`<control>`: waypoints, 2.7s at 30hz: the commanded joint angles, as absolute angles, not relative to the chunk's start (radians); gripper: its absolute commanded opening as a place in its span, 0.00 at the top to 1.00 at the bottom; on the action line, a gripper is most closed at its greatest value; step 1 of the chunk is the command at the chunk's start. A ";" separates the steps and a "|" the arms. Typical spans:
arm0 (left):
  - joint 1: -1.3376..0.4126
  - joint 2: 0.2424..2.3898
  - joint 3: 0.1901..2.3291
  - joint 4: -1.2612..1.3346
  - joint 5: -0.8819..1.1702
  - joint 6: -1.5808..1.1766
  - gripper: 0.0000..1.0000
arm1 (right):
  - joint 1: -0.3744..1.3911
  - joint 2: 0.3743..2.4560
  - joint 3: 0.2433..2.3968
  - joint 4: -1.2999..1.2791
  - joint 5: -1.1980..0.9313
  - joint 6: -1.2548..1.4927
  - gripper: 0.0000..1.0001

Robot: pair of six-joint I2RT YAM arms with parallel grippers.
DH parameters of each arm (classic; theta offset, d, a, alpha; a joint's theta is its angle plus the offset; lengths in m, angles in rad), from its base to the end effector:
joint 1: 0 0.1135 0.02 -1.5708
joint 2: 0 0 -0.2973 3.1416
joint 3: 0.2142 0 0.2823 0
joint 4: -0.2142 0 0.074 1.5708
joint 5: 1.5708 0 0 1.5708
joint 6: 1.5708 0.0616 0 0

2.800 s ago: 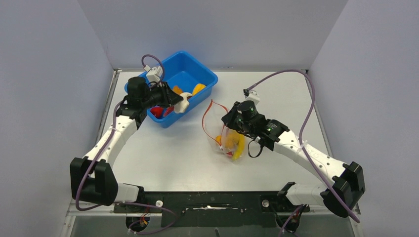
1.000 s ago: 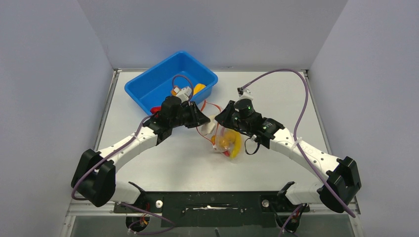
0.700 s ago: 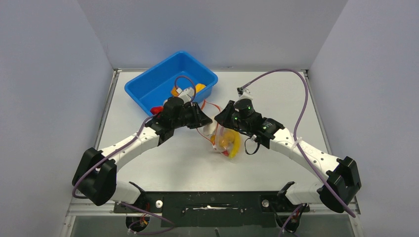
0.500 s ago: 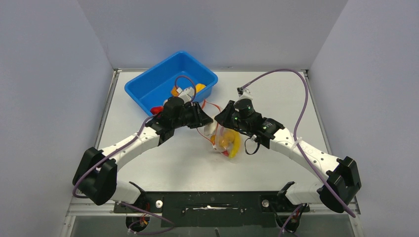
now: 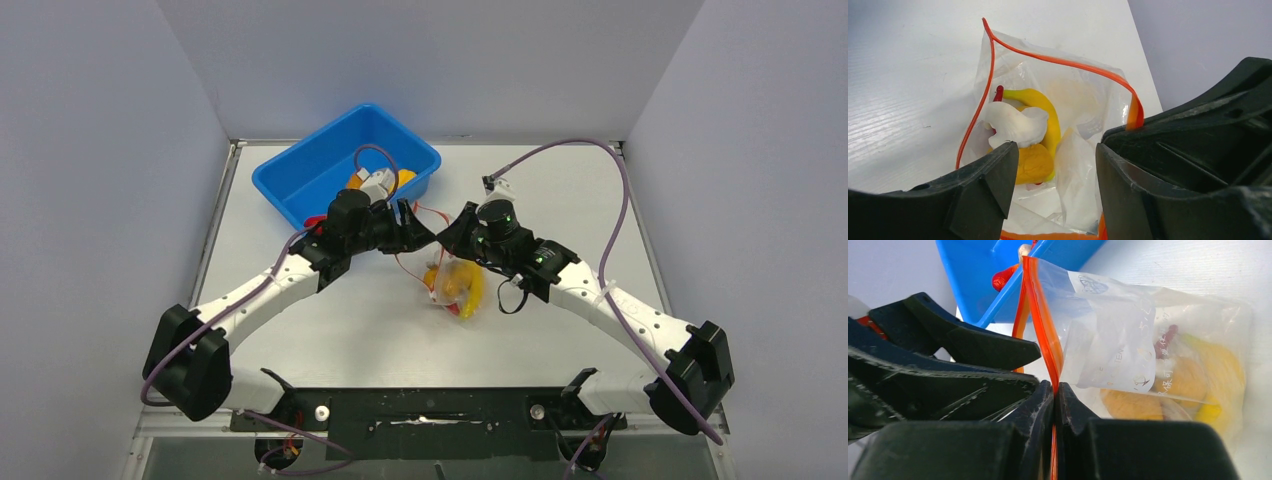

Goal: Place the food in the zip-top bag and seal the zipper
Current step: Place the fake vegetable in the zipper food storage bag, then pick up the fake fruit from the bin.

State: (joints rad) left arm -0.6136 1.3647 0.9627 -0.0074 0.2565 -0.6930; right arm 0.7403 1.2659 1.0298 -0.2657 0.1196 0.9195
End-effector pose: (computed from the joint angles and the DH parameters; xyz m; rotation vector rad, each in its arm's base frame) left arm 0.2845 -0.2195 0.2986 0.0956 2.1359 -1.0678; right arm 0.2497 0.2182 0.3259 0.2736 2.1765 0.8690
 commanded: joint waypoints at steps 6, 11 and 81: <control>-0.614 1.240 1.090 -0.119 0.174 -0.549 0.43 | 0.738 1.173 1.040 -0.299 0.149 0.833 1.00; -0.568 1.250 1.161 -0.227 0.134 -0.460 0.43 | 0.736 1.129 1.036 -0.328 0.149 0.790 1.00; -0.153 2.067 1.744 -0.367 0.221 -0.187 1.00 | 0.735 1.182 1.120 -0.410 0.198 0.781 1.00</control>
